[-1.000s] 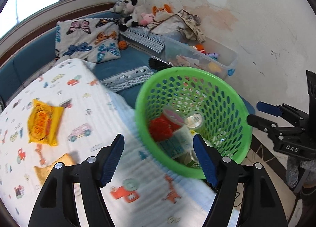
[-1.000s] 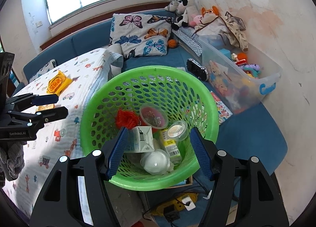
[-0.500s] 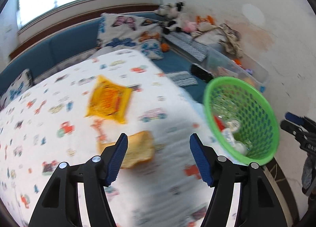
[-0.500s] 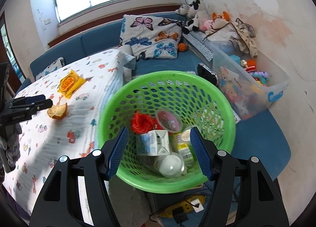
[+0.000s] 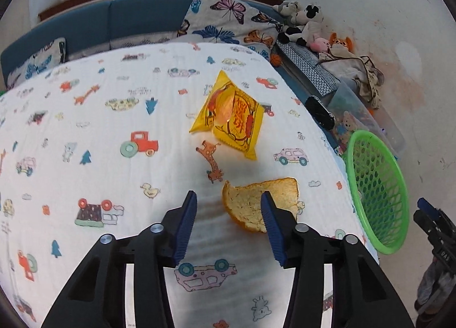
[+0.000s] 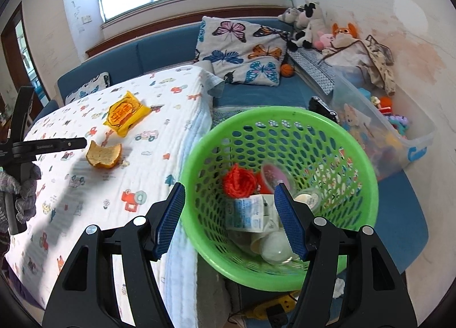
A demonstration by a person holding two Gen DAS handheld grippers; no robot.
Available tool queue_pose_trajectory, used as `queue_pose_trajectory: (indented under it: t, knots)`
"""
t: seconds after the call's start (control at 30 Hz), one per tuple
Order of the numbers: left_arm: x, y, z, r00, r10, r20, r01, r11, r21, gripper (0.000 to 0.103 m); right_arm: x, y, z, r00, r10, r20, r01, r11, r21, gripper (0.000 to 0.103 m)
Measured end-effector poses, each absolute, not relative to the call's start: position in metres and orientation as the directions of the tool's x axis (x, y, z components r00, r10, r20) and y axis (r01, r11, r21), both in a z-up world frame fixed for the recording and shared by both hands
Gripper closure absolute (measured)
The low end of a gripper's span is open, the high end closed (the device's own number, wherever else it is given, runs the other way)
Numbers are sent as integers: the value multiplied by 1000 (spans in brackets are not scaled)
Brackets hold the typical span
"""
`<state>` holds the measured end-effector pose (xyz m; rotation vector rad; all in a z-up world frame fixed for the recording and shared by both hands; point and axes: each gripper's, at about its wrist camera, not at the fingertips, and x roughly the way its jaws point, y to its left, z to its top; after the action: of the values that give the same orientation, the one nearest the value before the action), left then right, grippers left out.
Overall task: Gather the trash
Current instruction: 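Move both tools back over the bed toward the bread and snack bag, then grasp the bread slice with left tool while right tool grasps yellow snack bag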
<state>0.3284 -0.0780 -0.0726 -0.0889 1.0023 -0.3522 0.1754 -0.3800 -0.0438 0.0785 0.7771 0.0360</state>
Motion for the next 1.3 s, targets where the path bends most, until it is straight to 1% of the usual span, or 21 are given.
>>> queue_pose_trajectory:
  t: [0.13,0.23,0.43,0.53,0.6,0.67,0.77,0.83,1.03,1.3]
  knots:
    - [332,-82,-80,462,-347,-816,248,934,-257,63,180,-374,-46,708,67,-703,-12,997,83,38]
    - [336,-83,-85,443,-362,-820,238,930,-281,69,183,-373,-47,703,67,-708,-15,997,79,38]
    - [343,-83,-95,417,-380,-825,206,924,-322,69,186,-370,-51,698,72,-713,-20,997,80,38]
    - [346,-83,-101,404,-388,-828,192,921,-338,74,189,-369,-53,693,72,-718,-23,997,78,38]
    - [348,-83,-106,396,-394,-830,181,919,-350,79,191,-368,-54,691,76,-719,-26,996,80,38]
    - [349,-82,-110,390,-405,-827,169,914,-368,88,192,-366,-54,690,78,-720,-30,996,80,38]
    - [348,-82,-110,401,-408,-820,166,913,-373,94,193,-363,-54,688,82,-721,-35,996,80,38]
    - [345,-81,-105,419,-412,-809,170,911,-376,96,195,-360,-53,688,84,-721,-41,996,77,38]
    - [334,-70,-76,493,-379,-783,200,925,-322,97,202,-352,-53,679,118,-724,-60,993,105,38]
    - [319,-22,-43,554,-348,-756,176,937,-302,97,227,-312,-51,649,185,-738,-130,983,132,38]
